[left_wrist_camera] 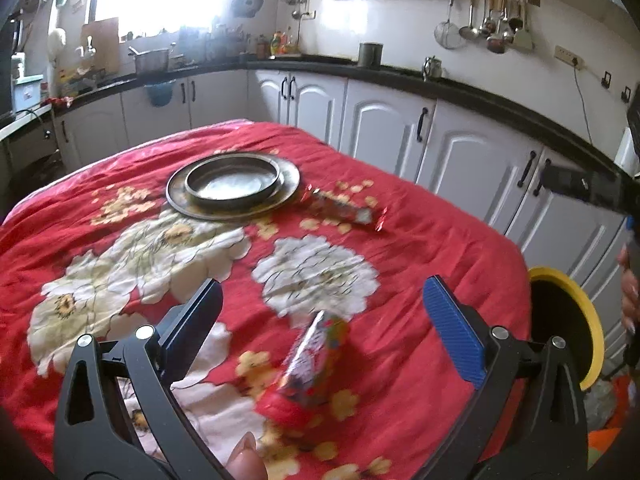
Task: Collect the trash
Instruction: 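Move both open tools back from the bin over the table, then grasp the red candy tube with the left tool while the right tool grasps the red wrapper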
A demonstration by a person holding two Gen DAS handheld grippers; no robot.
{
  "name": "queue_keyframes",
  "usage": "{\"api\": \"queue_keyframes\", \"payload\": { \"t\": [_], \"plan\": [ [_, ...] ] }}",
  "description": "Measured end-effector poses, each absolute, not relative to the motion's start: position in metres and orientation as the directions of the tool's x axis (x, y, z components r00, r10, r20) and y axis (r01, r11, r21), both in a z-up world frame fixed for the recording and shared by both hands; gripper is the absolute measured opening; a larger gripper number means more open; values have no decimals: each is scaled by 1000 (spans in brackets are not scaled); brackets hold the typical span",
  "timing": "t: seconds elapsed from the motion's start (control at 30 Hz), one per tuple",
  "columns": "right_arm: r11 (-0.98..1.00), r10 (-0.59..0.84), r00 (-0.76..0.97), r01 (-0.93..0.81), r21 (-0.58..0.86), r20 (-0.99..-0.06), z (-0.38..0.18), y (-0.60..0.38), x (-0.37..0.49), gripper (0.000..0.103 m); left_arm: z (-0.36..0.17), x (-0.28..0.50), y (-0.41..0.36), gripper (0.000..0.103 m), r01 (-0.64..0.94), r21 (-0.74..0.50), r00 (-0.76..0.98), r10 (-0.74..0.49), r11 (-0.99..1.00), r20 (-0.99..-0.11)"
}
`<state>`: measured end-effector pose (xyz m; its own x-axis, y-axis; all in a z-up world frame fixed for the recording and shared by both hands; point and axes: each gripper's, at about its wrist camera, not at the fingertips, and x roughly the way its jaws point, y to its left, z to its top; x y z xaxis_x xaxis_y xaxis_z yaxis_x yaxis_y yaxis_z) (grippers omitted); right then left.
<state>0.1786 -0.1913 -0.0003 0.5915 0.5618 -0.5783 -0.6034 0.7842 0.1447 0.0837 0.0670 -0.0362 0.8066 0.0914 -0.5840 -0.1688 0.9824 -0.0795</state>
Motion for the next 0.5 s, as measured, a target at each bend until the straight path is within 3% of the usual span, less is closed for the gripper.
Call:
{"api": "queue_keyframes", "payload": {
  "t": [0.43,0.5],
  "plan": [
    [728,541,516,-683,62,-663,-38,-105,223,78,-70,92,80,92,-132,-101,723,26,986,-690],
    [721,526,505,-692,44,-684,-49,-92,231,78,-73,94,80,87,-124,-111,716,12,986,-698]
  ]
}}
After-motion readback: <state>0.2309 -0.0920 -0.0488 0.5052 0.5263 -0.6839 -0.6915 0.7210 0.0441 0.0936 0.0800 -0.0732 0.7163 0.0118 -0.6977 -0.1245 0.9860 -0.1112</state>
